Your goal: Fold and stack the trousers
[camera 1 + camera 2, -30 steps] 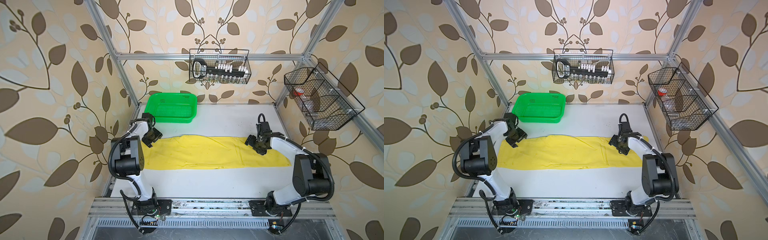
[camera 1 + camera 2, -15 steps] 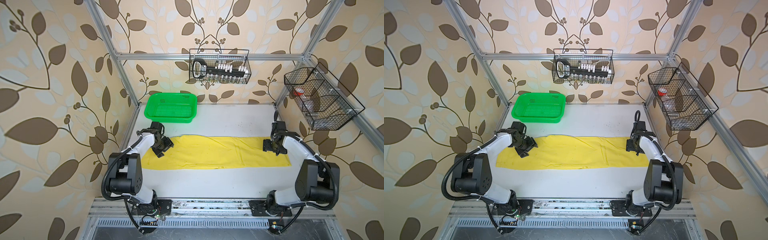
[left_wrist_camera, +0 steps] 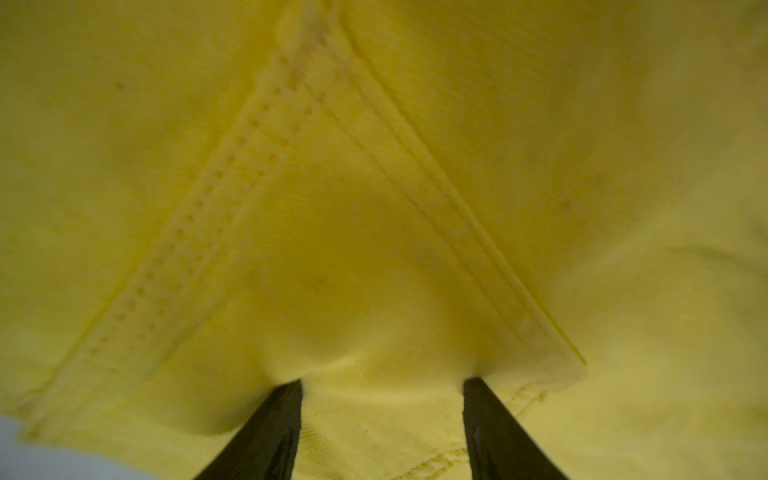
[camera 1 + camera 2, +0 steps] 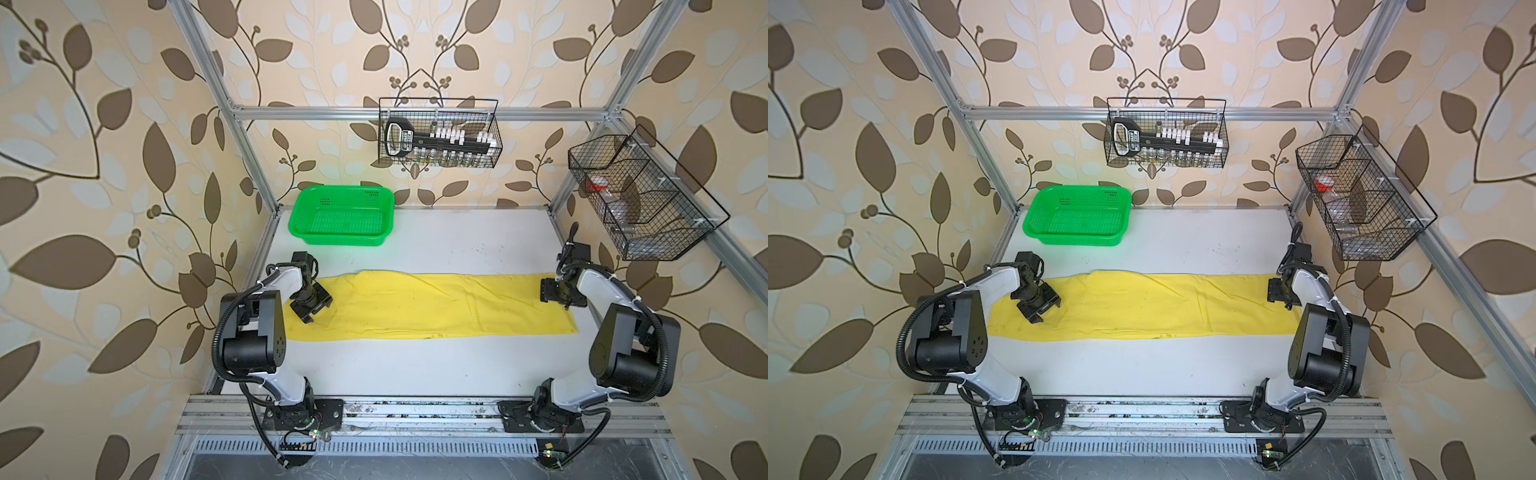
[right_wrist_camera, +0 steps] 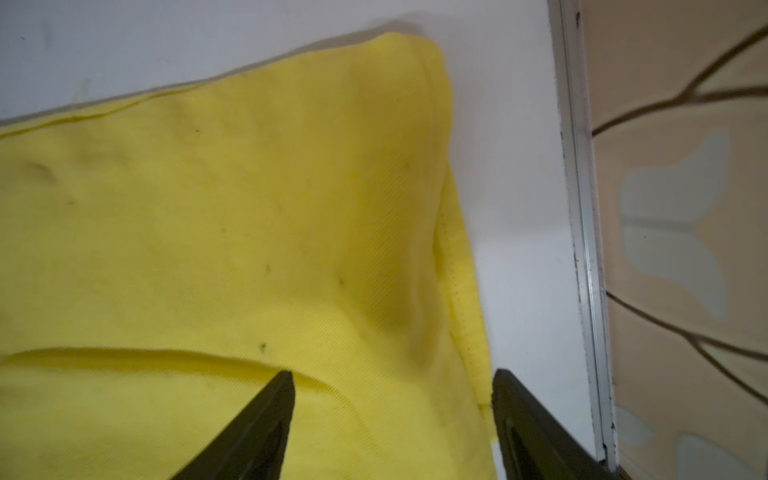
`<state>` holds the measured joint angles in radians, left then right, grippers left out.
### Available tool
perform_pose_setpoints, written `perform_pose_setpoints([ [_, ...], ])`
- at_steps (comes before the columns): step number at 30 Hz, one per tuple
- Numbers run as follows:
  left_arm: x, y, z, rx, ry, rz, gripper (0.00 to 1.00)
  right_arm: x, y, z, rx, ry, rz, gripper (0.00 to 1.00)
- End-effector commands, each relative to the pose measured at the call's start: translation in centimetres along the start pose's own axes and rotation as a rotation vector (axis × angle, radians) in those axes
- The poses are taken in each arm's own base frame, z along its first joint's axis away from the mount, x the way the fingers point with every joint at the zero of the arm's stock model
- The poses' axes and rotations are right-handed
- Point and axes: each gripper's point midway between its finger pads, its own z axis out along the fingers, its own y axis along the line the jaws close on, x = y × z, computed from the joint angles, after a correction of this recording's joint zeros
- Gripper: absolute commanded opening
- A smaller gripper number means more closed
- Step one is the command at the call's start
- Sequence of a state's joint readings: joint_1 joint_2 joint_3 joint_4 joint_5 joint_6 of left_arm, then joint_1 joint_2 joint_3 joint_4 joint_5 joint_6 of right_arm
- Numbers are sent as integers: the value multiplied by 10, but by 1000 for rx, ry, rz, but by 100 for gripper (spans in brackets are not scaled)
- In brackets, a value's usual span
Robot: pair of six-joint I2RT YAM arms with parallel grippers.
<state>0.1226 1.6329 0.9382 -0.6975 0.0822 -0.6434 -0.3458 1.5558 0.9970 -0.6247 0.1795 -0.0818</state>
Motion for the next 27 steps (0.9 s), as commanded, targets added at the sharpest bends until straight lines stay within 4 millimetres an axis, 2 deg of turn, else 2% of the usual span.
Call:
perform_pose_setpoints([
  [1, -6, 29, 5, -131, -8, 15, 63, -12, 11, 2, -76, -14, -59, 75],
  [7, -16, 22, -1, -118, -17, 20, 64, -14, 8, 10, -103, 8, -63, 74],
  [12, -19, 6, -9, -56, -6, 25, 67, -9, 8, 26, -157, 64, -42, 73],
  [19, -18, -2, -1, -33, 33, 37, 69, 1, 19, 45, -300, 133, -1, 72],
  [24, -17, -2, 4, -37, 47, 47, 69, 7, 18, 54, -320, 161, 11, 67],
  [27, -17, -1, 5, -42, 51, 55, 69, 9, 25, 57, -359, 169, 8, 60],
])
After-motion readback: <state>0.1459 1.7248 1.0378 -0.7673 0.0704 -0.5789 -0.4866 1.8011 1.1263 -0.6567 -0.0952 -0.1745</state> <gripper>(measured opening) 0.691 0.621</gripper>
